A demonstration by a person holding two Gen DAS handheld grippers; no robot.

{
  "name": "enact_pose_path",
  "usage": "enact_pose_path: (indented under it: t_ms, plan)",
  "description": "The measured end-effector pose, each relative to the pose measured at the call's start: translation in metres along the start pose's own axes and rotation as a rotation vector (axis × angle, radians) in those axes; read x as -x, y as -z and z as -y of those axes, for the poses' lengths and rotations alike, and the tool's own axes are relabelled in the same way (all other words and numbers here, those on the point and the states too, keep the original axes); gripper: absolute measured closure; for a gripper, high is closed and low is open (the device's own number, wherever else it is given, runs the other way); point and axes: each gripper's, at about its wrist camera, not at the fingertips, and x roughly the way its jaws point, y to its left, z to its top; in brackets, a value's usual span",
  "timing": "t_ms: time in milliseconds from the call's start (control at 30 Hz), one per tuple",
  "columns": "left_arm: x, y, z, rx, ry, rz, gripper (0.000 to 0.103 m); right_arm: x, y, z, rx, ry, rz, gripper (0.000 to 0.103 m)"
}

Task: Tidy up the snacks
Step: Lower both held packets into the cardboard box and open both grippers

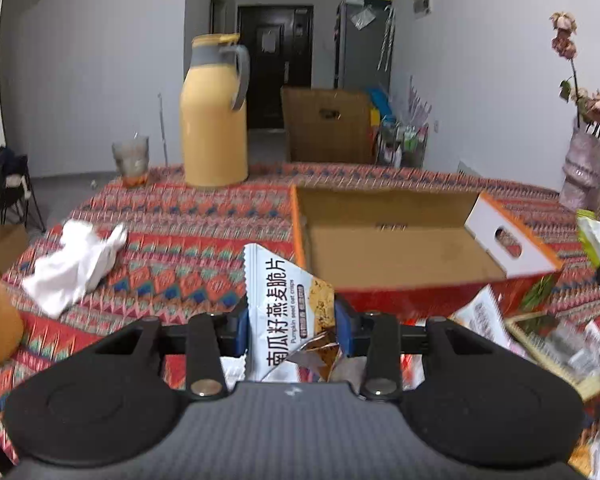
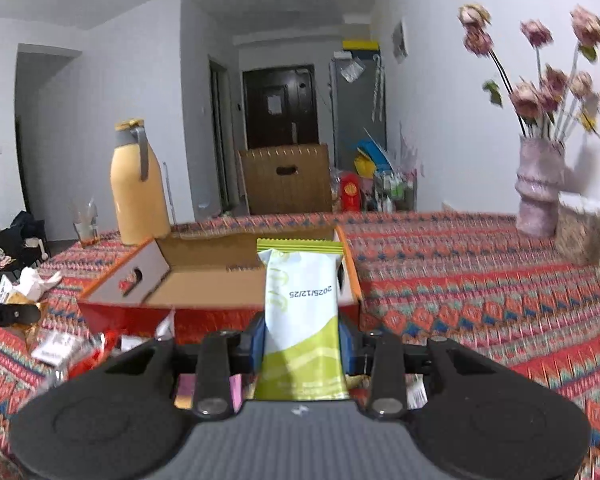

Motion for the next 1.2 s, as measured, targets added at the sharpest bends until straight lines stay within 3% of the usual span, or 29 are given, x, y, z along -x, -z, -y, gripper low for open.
enact_pose_path:
  t_ms: [300,533,733,867,1100,1167,1200]
  plan:
    - [-0.019,-0.053,0.032,-0.027,0.014,0.102,0.062,-0.049,-0.06,-0.017,0.037,-0.02,0.049,0.068]
    - [-0.069,-0.082,0.051,-0.02,-0.008,0.095,0.062,-0.124,-0.089,-0.023,0.041,-0.019,-0.05,0.068]
    - [-0.114,-0.077,0.058,-0.015,-0.037,0.047,0.062,-0.174,-0.072,-0.015,-0.021,-0.009,-0.183,0.068]
    - [-0.128,-0.069,0.058,-0.022,-0.049,0.033,0.062,-0.178,-0.062,-0.014,-0.007,0.019,-0.181,0.068]
    - [-0.135,-0.062,0.055,-0.015,-0.024,0.018,0.061,-0.184,-0.056,-0.015,0.009,-0.011,-0.195,0.067]
    - [-0.134,-0.061,0.053,-0.006,-0.005,0.025,0.057,-0.186,-0.054,-0.016,0.019,-0.01,-0.202,0.066]
    - [-0.132,-0.06,0.052,-0.001,0.003,0.031,0.049,-0.186,-0.054,-0.016,0.021,-0.009,-0.204,0.064]
